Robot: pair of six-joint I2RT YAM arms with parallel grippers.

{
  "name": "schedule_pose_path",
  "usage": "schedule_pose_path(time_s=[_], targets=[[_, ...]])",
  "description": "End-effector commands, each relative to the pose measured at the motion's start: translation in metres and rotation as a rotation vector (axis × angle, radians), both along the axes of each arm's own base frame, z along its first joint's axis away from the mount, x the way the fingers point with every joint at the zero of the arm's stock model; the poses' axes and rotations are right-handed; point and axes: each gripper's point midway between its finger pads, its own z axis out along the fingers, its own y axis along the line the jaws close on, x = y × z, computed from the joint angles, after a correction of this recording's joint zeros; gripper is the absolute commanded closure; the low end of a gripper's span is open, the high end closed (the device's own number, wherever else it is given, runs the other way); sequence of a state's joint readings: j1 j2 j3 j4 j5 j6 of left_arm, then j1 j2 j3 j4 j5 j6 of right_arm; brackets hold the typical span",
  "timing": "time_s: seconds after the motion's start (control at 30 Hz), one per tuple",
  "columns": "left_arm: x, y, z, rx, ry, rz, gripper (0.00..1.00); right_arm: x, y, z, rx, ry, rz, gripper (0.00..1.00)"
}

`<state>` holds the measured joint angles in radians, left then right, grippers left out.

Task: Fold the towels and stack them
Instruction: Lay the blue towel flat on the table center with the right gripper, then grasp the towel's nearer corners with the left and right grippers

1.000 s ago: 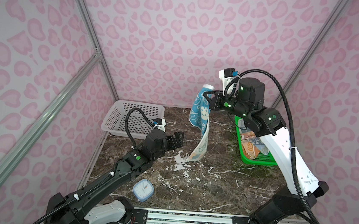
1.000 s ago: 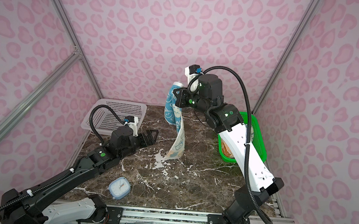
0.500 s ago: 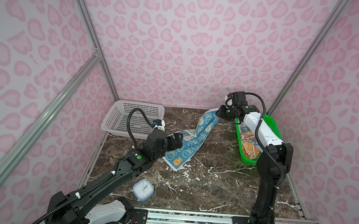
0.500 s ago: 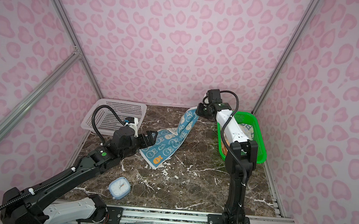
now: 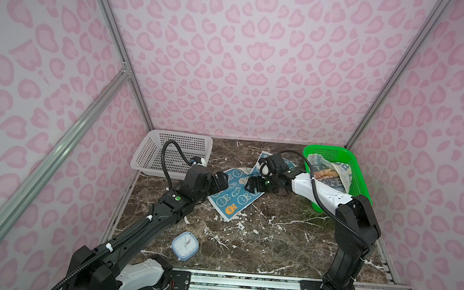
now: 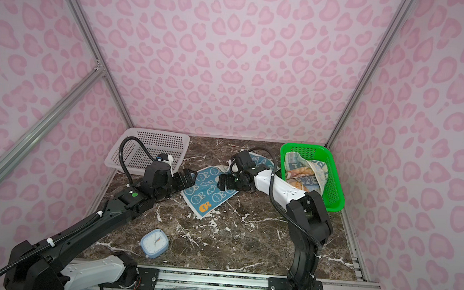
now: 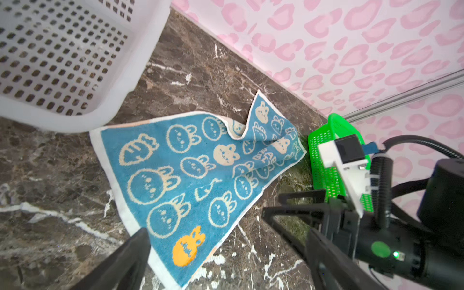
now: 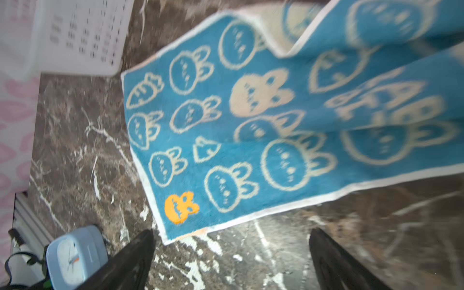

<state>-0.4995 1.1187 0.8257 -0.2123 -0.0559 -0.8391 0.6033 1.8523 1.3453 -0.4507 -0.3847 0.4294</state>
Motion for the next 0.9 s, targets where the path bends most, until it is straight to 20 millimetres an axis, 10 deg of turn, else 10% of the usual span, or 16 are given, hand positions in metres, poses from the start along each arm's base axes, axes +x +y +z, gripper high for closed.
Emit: schedule_pose_path(time_s=[0.0, 0.17, 0.33, 0.67, 0.87], targets=[[-0.008, 0.010, -0.008, -0.058, 0.048, 0.029, 0.03, -0.006, 0.047, -0.006, 0.134, 0.016, 0.018, 0.02], [-0.014, 0.023, -0.015, -0.062, 0.075, 0.056, 0.03, -0.020, 0.085, -0.025, 0.156, 0.049, 0.051, 0.02], [-0.022, 0.029, -0.016, -0.058, 0.080, 0.073, 0.03, -0.026, 0.076, -0.052, 0.119, 0.096, 0.043, 0.02], [-0.026, 0.025, -0.018, 0.027, 0.075, 0.051, 0.03, -0.023, -0.053, -0.090, -0.089, 0.144, -0.095, 0.02], [-0.020, -0.012, -0.033, 0.042, 0.119, -0.069, 0.03, -0.014, -0.107, -0.046, -0.194, 0.038, -0.139, 0.02]])
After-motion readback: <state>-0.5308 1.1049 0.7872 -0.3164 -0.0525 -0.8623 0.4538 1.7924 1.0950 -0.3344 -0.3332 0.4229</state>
